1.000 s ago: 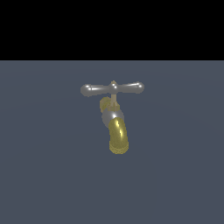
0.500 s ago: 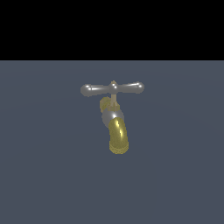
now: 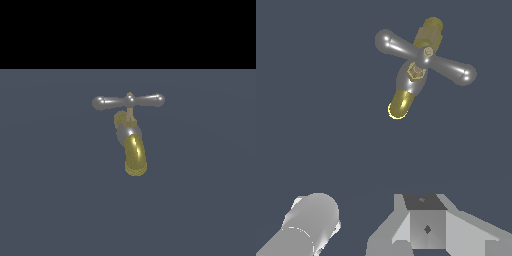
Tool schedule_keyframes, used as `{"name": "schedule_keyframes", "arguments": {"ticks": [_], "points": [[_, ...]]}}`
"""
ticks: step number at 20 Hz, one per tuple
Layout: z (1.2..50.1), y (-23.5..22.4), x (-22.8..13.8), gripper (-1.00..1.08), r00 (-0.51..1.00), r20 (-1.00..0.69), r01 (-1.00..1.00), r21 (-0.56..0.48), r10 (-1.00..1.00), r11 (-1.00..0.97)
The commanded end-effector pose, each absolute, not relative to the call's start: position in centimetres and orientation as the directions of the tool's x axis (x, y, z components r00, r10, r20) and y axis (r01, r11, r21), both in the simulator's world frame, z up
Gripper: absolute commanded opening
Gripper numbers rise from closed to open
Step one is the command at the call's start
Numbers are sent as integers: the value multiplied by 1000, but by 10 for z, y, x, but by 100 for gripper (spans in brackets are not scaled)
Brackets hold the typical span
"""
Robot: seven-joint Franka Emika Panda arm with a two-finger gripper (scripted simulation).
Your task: Turn on the faucet by rotating a designated handle.
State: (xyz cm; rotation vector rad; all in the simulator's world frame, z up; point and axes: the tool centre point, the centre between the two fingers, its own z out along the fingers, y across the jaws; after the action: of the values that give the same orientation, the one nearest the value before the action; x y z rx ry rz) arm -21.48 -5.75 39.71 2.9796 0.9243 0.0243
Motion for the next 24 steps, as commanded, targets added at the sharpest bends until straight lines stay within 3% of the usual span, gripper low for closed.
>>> {"name": "schedule_keyframes", "arguments": {"ticks": [1,24], "points": [[387,-65,-209,-100,790,7,613,25,614,-790],[299,-110,-143,-100,385,-5,923,17,923,-385]]}}
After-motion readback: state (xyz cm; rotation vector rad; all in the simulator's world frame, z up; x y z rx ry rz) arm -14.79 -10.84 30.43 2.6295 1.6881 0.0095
